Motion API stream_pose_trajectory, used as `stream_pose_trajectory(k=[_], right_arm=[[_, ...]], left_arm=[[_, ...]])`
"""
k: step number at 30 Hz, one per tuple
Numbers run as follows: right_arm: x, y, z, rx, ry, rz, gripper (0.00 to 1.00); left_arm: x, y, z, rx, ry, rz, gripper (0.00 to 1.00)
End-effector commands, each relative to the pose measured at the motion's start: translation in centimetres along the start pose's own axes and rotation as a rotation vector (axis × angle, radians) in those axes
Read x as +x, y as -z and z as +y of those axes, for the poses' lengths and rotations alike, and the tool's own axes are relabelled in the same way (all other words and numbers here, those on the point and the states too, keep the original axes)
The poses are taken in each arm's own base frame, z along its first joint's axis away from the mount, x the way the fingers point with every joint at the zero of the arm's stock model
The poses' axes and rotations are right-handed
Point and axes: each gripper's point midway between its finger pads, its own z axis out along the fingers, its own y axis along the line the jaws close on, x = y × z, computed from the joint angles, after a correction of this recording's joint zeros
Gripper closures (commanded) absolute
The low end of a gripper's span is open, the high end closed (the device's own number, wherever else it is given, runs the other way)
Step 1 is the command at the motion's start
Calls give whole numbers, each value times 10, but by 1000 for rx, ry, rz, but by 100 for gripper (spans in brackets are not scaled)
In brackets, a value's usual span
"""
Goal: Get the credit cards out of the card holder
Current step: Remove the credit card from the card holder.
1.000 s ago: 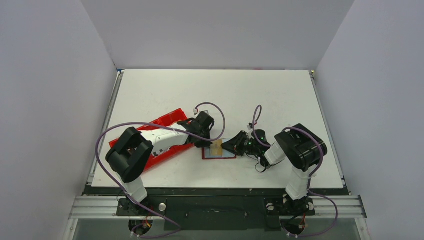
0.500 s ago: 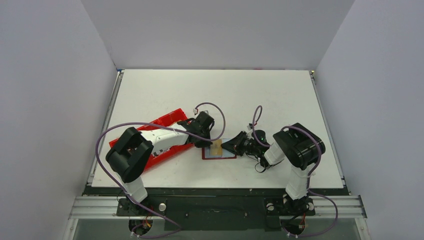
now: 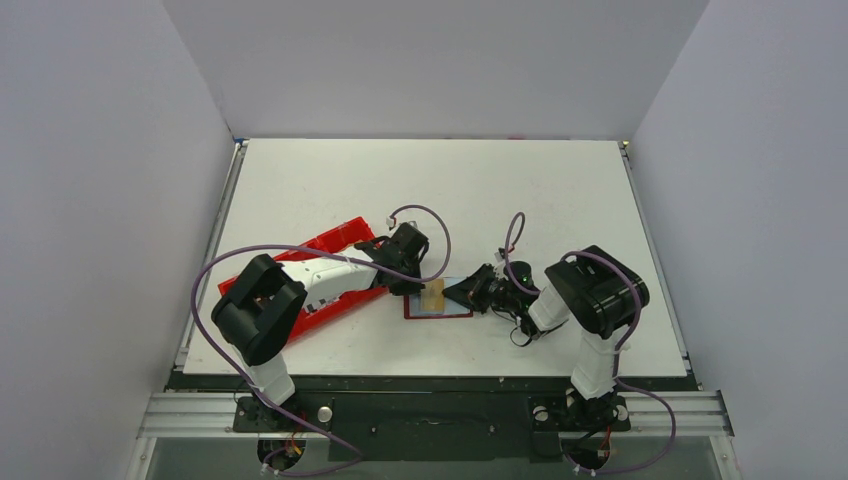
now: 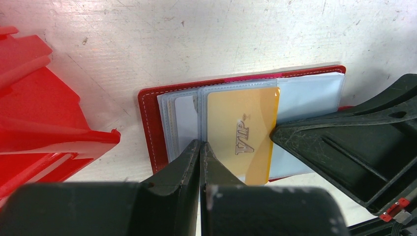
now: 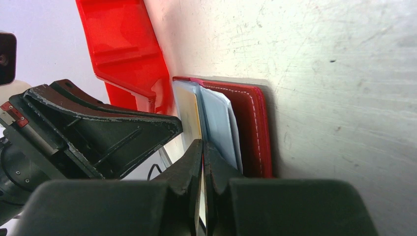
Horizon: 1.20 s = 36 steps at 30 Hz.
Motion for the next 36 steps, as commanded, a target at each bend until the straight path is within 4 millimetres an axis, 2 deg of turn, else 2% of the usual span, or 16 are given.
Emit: stream_pose_trajectory(k=[1,6,16,20,25,27,36], right_arm=[[-8,4,11,-34,64,-40,100],[-12,8,4,24,99,-51,100],[-23,17,0,64,135,-73,100],[-20,16,1,56,146,-49,100],[-18,15,8,34,152,-30,79],[-16,14,9,31,153,-24,77],[-8,6,4,38,145,2,76]], left_arm=[[38,-16,49,-177,-24,114,100],[39,-17,50,-179,-25,116,100],[39,-18,51,-181,-27,119,100],[39,-18,50,-177,-28,117,100],[40,-20,49,-172,-29,122,100],[40,-19,47,-169,-31,121,100],[39,-19,45,-164,-35,122,100]])
